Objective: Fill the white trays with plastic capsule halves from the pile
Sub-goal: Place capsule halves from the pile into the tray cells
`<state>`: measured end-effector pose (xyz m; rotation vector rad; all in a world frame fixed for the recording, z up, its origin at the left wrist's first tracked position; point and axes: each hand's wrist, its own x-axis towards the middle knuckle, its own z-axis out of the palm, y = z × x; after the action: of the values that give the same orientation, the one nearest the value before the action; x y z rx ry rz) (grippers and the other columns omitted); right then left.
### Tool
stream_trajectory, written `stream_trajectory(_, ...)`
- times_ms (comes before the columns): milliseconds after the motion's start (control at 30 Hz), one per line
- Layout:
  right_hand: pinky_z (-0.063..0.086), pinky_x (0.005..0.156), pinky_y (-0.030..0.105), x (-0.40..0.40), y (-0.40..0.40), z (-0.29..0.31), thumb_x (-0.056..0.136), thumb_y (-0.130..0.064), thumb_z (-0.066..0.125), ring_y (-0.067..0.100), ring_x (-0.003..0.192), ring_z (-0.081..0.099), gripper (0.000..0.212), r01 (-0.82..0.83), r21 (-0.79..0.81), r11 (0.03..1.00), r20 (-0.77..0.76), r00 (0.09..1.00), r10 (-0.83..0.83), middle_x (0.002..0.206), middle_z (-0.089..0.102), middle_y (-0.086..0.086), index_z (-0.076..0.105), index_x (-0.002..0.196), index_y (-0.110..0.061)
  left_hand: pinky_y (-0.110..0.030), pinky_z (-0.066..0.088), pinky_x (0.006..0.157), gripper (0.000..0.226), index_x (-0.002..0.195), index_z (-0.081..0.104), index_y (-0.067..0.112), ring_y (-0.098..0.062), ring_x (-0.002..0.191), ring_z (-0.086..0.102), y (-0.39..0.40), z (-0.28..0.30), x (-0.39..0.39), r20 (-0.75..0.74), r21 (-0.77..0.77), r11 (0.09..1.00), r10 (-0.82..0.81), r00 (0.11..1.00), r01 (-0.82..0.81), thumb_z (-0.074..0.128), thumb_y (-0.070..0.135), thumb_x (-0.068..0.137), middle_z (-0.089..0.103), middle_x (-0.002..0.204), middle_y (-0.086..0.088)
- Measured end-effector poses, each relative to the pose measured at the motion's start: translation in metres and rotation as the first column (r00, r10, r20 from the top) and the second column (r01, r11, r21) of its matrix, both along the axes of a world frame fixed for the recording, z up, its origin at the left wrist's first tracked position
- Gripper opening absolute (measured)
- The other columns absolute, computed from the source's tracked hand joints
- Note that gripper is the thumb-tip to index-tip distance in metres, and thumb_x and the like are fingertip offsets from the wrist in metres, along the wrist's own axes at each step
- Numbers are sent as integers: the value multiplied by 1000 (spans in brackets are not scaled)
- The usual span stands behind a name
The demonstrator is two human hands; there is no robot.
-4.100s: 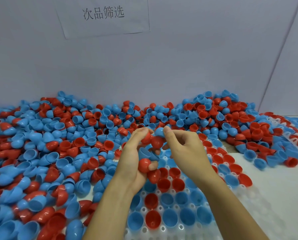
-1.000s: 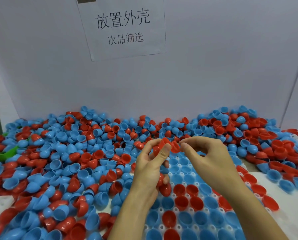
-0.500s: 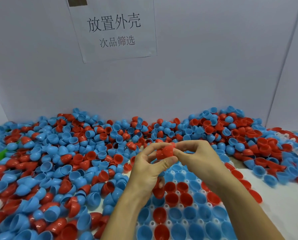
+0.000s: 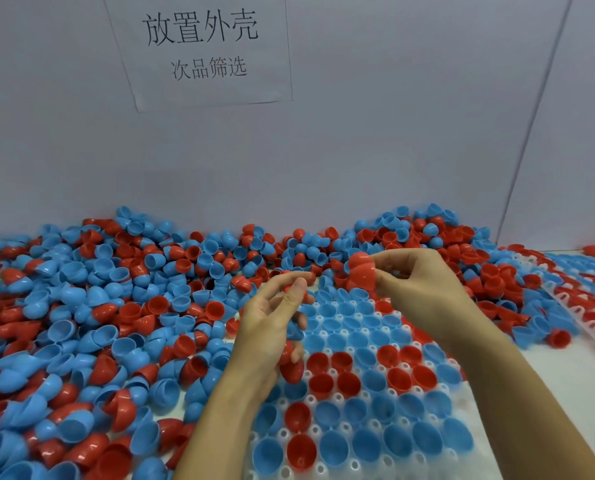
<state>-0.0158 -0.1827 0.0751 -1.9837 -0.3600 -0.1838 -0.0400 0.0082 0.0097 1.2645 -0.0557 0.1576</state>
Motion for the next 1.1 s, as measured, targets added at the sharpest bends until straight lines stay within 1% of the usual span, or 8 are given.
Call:
stream_trajectory(133,51,55,11,-10,-32,7,65,-61,65,3,80,68,20,41,-153,987,7,999,-40,77,74,-18,74,69,-43,-20,35,36,26,101,76,31,-9,62,54,0,0,1,-9,-21,1000,-1,1000,1,72,42,79,70,91,3)
stream_trajectory(233,57,57,15,-22,-55,1,79,-40,71,7,75,69,11,67,-285,956,-22,997,-77,73,73,-20,70,68,-42,-20,36,36,26,102,76,31,-9,62,54,-1,0,1,-13,-21,1000,4,1000,-4,72,42,78,68,95,-1)
stream_trajectory(333,58,60,16,-35,-78,-10,86,-17,74,0,73,70,28,60,-472,880,-59,993,-99,75,70,-28,69,73,-42,-21,36,36,25,101,76,31,-10,63,53,-2,0,1,-15,-29,1000,7,1000,-8,72,41,78,66,99,-4)
stream_trajectory(467,50,57,6,-48,-99,-22,87,-9,73,-10,74,67,35,7,-625,781,-181,971,-154,70,70,-27,69,73,-40,-22,34,37,20,104,75,29,-13,65,53,-4,1,0,-32,-47,999,4,999,-6,64,38,90,68,101,-4)
stream_trajectory(567,53,63,9,-51,-100,-31,88,-12,73,-4,73,68,22,-38,-738,674,-247,944,-217,78,70,-22,78,86,-33,-21,32,38,24,106,76,28,-11,62,53,-5,3,-1,-46,-91,996,-12,999,7,53,29,101,72,96,0)
stream_trajectory(733,52,62,9,-50,-83,-45,90,-19,71,3,73,67,21,-113,-829,548,-292,923,-251,88,69,-16,76,109,-26,-22,31,39,27,105,76,31,-12,62,54,-5,4,-2,-61,-106,994,10,998,-16,52,20,101,75,96,0)
stream_trajectory(1000,58,76,14,-49,-83,-36,90,-17,71,6,80,67,30,-172,-846,505,-324,918,-230,97,69,-15,72,118,-27,-22,34,39,27,103,75,30,-13,63,55,-3,4,-1,-64,-121,992,22,998,-30,51,21,103,75,96,-2)
stream_trajectory(1100,55,70,12,-45,-82,-23,89,-14,73,4,78,64,33,-168,-863,477,-289,938,-192,91,63,-20,71,118,-30,-22,34,38,24,104,73,26,-13,62,55,-3,4,-1,-69,-135,990,24,997,-33,51,19,103,75,97,-3)
